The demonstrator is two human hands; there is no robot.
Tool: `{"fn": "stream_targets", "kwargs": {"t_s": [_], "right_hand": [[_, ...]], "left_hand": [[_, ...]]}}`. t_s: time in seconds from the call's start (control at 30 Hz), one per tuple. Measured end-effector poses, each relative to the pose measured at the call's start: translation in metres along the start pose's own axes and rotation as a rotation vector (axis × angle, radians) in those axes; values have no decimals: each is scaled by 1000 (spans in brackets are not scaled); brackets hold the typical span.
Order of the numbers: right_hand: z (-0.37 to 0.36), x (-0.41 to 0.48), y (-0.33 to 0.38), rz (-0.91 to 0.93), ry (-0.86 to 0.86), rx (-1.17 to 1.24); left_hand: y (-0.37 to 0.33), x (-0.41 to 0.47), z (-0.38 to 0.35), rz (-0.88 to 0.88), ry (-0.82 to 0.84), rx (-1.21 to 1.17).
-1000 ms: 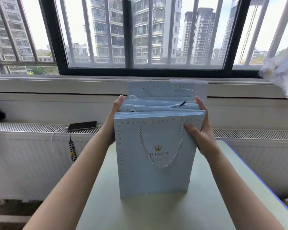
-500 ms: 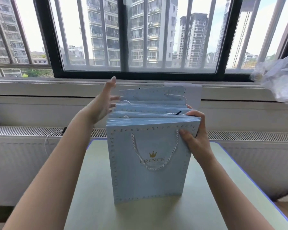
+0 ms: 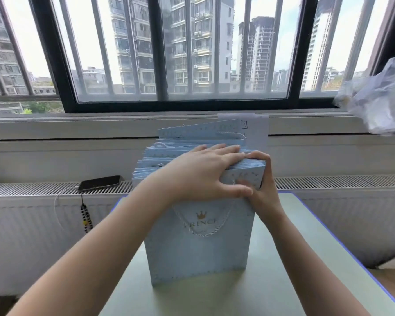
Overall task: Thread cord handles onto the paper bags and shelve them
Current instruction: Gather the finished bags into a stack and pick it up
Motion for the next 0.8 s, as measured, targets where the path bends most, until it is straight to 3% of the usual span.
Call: {"fn": "stream_targets", "kwargs": {"t_s": [0.07, 0.1, 0.8], "right_hand": [[1, 0, -1, -12, 0, -17], [1, -1, -1, -15, -1, -19], [2, 1, -2, -68, 14, -44]], "left_hand": [[9, 3, 14, 66, -69, -281], [13, 6, 19, 82, -103, -302], [27, 21, 30, 78, -301, -163]]}}
Point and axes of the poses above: each hand's wrist, its own x-axis towards the middle knuckle, its own z-axis out of the back of the hand, y = z × x, the point moved 4 cm from there along x, towards the middle knuckle, and after that the axes turned 7 degrees about -z, right-handed, at the moved point
